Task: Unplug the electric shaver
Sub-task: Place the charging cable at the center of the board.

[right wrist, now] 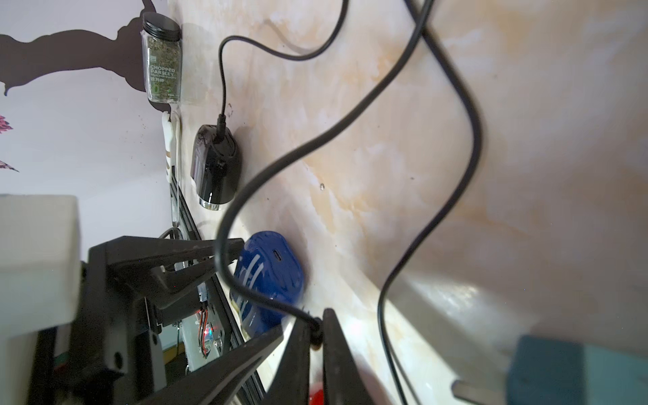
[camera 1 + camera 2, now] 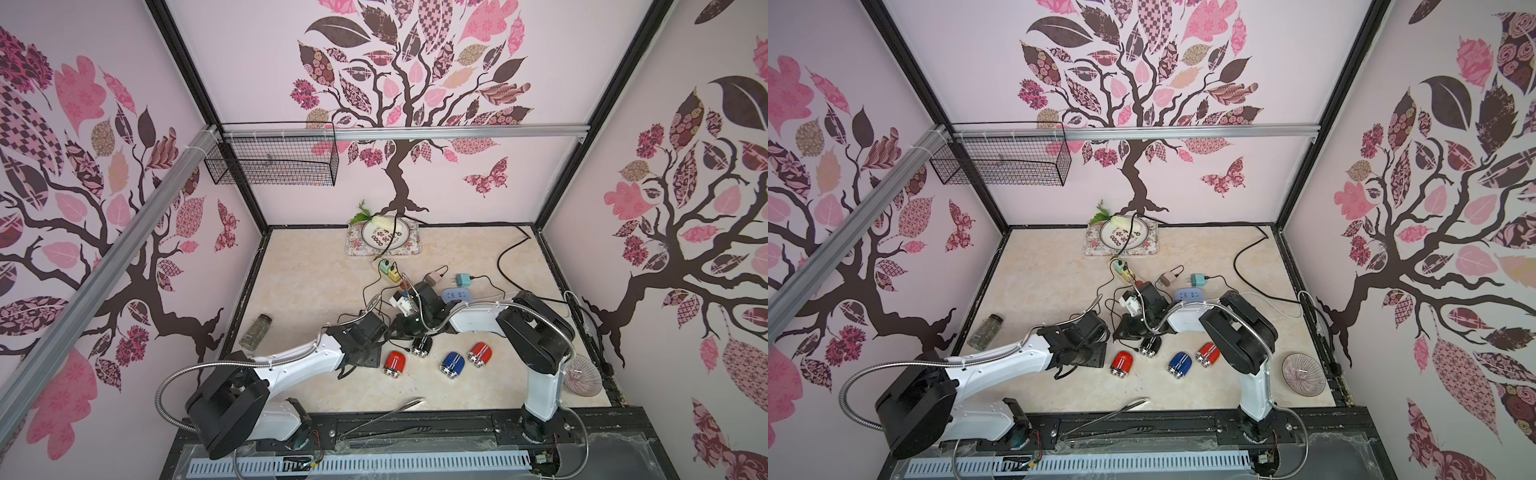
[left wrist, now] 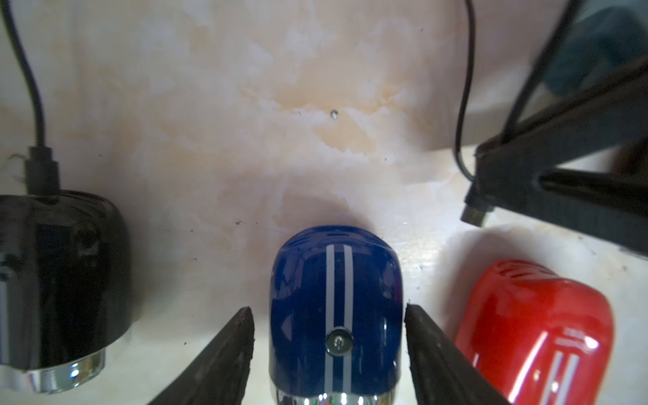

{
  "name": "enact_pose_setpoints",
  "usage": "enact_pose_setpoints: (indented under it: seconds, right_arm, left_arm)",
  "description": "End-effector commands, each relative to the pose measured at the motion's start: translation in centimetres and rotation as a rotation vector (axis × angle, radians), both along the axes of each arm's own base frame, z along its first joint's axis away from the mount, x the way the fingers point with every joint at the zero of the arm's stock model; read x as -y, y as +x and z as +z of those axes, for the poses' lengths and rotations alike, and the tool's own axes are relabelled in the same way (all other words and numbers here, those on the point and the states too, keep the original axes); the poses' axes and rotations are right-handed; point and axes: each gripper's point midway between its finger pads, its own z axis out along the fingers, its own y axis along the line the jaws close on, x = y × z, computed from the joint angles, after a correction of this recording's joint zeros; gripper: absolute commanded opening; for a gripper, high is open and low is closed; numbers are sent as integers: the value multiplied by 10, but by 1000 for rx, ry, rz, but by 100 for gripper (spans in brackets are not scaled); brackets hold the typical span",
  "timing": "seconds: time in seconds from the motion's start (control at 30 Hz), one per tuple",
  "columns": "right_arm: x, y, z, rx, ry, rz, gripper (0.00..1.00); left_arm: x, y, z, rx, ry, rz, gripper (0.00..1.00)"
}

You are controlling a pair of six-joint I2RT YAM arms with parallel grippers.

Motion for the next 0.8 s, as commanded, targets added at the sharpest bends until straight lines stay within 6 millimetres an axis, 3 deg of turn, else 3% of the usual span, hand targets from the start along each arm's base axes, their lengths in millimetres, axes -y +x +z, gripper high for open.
enact_pose_setpoints:
  seconds: [0.0,0.37,0.77]
  right_arm:
    - [-2,2,-9,5,-32,8,16]
    - [0,3,4,33,-40,1,31]
    - [9,17,39,148,-73,-27,48]
  left_arm:
    - [7,13,22,85,-44,6,70]
    - [-1,27,40,148,-55,37,70]
    - [-19,73,80,257,-101,156,71]
